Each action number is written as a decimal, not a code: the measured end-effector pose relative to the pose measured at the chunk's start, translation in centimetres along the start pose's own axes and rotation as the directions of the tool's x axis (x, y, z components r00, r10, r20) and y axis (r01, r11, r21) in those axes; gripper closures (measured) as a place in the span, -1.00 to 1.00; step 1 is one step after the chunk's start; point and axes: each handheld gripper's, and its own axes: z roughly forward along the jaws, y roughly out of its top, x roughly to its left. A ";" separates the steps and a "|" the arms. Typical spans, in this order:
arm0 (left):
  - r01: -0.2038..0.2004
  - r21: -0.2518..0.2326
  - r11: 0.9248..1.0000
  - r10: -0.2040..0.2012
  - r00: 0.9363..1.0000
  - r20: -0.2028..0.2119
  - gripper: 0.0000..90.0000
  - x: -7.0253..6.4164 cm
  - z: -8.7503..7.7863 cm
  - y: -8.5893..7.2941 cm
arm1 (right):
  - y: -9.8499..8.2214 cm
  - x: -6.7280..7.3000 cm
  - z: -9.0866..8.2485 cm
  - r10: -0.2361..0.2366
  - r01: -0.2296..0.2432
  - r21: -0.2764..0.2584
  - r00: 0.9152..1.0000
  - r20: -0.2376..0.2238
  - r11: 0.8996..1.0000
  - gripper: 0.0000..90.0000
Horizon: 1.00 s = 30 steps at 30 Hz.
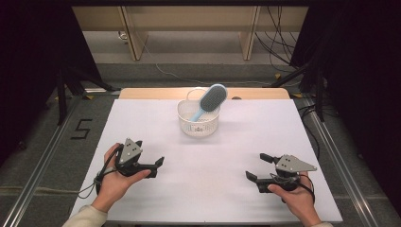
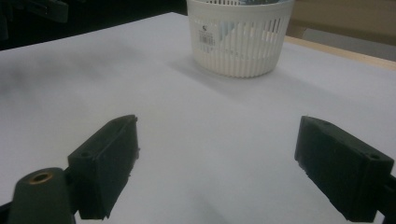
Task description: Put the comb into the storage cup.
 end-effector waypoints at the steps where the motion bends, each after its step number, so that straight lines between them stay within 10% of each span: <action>1: -0.004 -0.001 1.000 0.004 1.000 0.003 -0.91 -0.1 0.0 -0.2 | 0.0 0.0 0.0 0.000 0.000 0.000 1.000 0.000 1.000 -0.68; 30: -0.038 0.055 0.998 0.037 0.999 0.019 -0.91 -0.2 0.6 -2.5 | 0.1 0.1 -0.1 -0.012 0.012 -0.001 1.000 -0.004 1.000 -0.68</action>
